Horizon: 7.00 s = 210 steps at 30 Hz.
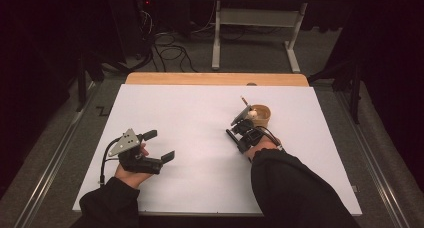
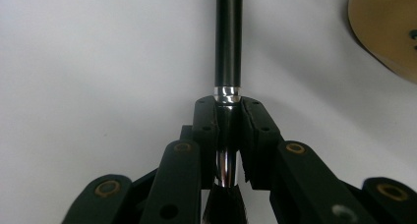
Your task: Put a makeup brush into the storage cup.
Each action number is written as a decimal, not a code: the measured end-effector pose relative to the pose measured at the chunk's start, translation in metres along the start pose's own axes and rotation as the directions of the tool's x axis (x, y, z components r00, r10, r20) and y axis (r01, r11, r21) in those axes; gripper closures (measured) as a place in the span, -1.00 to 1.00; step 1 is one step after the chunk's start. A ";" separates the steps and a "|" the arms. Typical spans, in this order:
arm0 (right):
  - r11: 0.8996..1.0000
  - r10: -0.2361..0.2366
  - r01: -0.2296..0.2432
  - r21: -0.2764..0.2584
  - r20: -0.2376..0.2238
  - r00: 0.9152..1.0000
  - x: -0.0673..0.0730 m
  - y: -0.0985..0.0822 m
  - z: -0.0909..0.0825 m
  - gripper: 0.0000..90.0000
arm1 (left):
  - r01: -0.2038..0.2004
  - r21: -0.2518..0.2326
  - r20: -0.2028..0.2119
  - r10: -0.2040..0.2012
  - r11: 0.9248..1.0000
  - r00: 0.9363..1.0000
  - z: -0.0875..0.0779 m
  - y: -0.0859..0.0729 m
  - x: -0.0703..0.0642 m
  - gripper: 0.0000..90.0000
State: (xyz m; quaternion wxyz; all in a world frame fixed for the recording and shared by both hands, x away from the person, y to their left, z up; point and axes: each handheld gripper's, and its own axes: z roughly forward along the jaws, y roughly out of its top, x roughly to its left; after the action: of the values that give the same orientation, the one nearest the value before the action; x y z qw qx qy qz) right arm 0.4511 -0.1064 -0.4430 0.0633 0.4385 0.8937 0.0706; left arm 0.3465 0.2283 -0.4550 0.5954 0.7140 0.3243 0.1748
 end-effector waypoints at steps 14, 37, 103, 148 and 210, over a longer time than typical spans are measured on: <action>0.998 -0.028 0.029 -0.057 0.016 0.999 -0.008 -0.027 -0.040 0.77 | -0.020 0.008 -0.002 0.020 1.000 1.000 0.001 0.001 -0.003 -0.99; 0.990 -0.101 0.100 -0.095 -0.002 0.995 -0.006 -0.058 -0.064 0.77 | -0.067 -0.028 -0.051 0.065 0.997 0.997 0.030 0.042 -0.016 -0.99; 0.918 -0.395 0.395 -0.021 -0.123 0.911 0.073 -0.030 -0.090 0.77 | -0.603 0.154 -0.070 0.617 0.783 0.784 0.054 -0.011 -0.065 -0.53; 0.880 -0.452 0.467 0.086 -0.154 0.879 0.093 -0.008 -0.080 0.77 | -0.754 0.182 -0.034 0.770 0.632 0.637 0.058 -0.020 -0.083 0.11; 0.855 -0.496 0.511 0.093 -0.146 0.856 0.103 0.007 -0.085 0.32 | -0.848 0.207 0.031 0.863 0.488 0.504 0.062 -0.030 -0.091 0.75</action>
State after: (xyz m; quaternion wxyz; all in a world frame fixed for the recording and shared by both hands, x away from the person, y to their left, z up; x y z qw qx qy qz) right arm 0.3797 -0.0266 -0.3636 -0.0008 0.1875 0.9821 0.0195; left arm 0.3120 0.1238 -0.4854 0.3439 0.8278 -0.0350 0.4419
